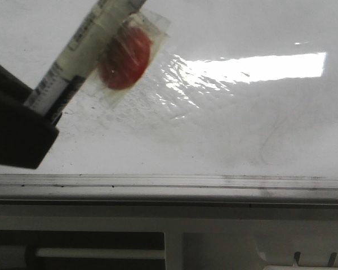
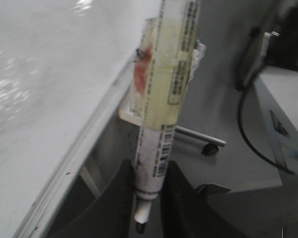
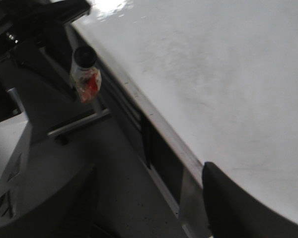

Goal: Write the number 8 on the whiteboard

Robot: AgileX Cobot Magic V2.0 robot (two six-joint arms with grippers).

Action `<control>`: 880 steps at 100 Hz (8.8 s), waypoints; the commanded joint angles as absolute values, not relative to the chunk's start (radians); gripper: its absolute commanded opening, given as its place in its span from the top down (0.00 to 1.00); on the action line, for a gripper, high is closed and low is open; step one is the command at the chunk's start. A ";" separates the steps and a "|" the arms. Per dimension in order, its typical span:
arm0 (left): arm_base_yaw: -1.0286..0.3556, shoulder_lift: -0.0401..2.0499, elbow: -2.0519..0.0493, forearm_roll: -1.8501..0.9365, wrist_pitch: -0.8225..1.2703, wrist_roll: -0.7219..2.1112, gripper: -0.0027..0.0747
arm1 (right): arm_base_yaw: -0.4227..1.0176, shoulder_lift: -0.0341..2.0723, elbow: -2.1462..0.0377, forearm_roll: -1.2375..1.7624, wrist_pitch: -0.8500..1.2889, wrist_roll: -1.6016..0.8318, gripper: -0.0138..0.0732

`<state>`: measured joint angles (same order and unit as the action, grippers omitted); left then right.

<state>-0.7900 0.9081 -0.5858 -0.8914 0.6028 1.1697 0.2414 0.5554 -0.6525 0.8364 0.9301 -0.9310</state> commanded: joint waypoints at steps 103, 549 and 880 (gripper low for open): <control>-0.858 0.890 -0.621 -0.926 0.587 1.270 0.99 | 0.894 0.971 -0.690 1.207 0.344 -1.170 0.92; -0.759 0.847 -0.595 -1.427 0.633 1.564 0.46 | 1.073 0.992 -1.010 -0.124 0.704 -0.101 0.92; -0.895 1.275 -0.716 -1.628 -0.177 1.444 0.99 | 1.071 0.721 -1.010 -0.075 0.500 -0.207 0.89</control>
